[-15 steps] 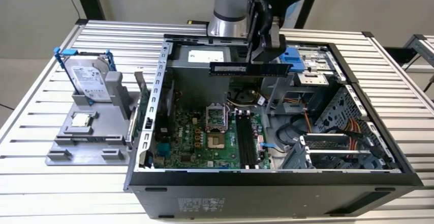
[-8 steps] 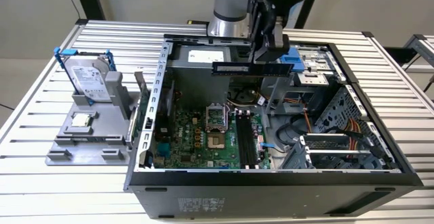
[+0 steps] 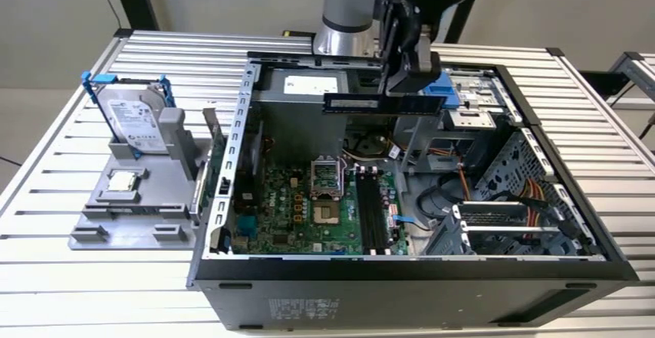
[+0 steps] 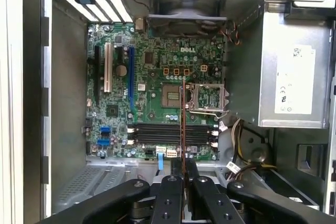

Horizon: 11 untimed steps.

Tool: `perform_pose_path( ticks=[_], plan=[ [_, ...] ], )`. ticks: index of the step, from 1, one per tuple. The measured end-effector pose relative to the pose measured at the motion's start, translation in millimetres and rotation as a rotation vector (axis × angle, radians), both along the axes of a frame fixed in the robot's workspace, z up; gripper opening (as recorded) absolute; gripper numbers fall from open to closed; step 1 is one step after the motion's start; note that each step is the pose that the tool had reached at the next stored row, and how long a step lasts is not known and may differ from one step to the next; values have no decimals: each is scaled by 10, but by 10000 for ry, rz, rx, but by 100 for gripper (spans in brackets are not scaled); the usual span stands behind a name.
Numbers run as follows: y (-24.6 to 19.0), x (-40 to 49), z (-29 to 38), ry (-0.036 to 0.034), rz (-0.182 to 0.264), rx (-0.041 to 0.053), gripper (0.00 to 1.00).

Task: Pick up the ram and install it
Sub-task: 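Pick up the ram and move it above insertion slot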

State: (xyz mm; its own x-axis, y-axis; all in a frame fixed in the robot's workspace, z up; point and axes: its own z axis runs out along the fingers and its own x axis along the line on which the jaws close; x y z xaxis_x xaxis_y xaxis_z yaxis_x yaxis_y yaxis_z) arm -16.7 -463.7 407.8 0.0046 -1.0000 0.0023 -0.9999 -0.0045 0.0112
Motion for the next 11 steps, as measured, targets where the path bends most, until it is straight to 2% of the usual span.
perform_pose_path(
  ticks=[11],
  plan=[
    [9, 129, 0, 0, 0, 0, 0]
  ],
)
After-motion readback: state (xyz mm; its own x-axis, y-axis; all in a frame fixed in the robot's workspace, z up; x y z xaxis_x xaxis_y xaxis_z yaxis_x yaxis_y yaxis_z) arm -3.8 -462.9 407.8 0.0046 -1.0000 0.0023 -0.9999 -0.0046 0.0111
